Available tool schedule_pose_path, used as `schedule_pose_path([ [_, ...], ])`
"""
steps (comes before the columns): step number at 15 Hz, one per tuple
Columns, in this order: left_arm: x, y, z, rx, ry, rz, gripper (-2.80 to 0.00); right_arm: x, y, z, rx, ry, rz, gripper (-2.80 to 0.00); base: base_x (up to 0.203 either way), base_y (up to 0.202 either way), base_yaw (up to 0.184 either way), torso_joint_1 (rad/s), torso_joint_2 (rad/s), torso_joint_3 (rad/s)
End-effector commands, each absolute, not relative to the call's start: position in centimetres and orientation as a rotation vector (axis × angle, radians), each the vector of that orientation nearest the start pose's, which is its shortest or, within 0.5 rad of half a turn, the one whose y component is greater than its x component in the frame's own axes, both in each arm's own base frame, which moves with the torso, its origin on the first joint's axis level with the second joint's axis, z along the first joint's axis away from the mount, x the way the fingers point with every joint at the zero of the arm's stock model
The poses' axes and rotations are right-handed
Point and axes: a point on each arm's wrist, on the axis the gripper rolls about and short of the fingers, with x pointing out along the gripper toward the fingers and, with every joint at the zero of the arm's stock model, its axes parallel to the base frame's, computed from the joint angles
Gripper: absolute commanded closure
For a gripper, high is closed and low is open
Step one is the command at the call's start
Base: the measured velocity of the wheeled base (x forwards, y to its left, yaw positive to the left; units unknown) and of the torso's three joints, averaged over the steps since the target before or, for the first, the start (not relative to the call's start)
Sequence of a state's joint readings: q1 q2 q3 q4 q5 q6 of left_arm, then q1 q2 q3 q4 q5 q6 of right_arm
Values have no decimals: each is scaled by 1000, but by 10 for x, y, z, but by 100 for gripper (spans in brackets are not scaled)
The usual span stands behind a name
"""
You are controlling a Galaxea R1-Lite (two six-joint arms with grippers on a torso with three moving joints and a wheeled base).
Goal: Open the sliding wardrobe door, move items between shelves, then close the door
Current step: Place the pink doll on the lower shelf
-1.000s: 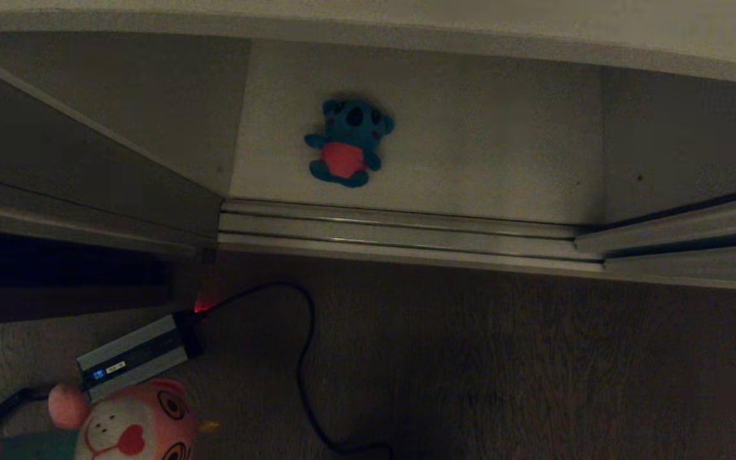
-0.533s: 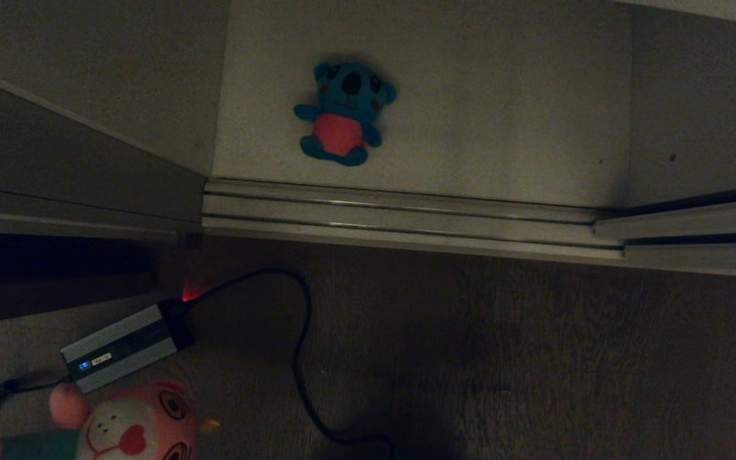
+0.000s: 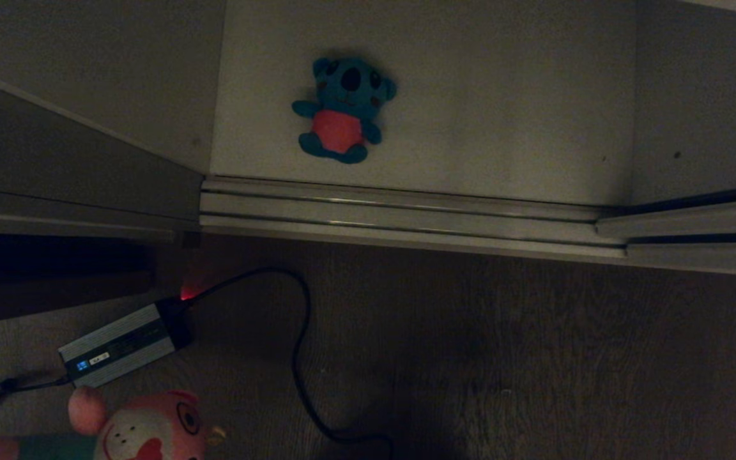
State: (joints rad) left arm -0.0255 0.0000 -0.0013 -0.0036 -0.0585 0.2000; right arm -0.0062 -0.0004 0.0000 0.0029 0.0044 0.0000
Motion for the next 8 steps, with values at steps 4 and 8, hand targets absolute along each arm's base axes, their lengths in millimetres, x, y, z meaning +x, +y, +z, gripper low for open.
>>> schedule_pose_path([
  [4,-36,-2,117,183,-142,-149,0,-23,0,74,0,6,-2,0,0,0,0,0,0,0],
  [8,-12,-6,150,85,32,-298,0,-23,0,74,0,6,-2,0,0,0,0,0,0,0],
])
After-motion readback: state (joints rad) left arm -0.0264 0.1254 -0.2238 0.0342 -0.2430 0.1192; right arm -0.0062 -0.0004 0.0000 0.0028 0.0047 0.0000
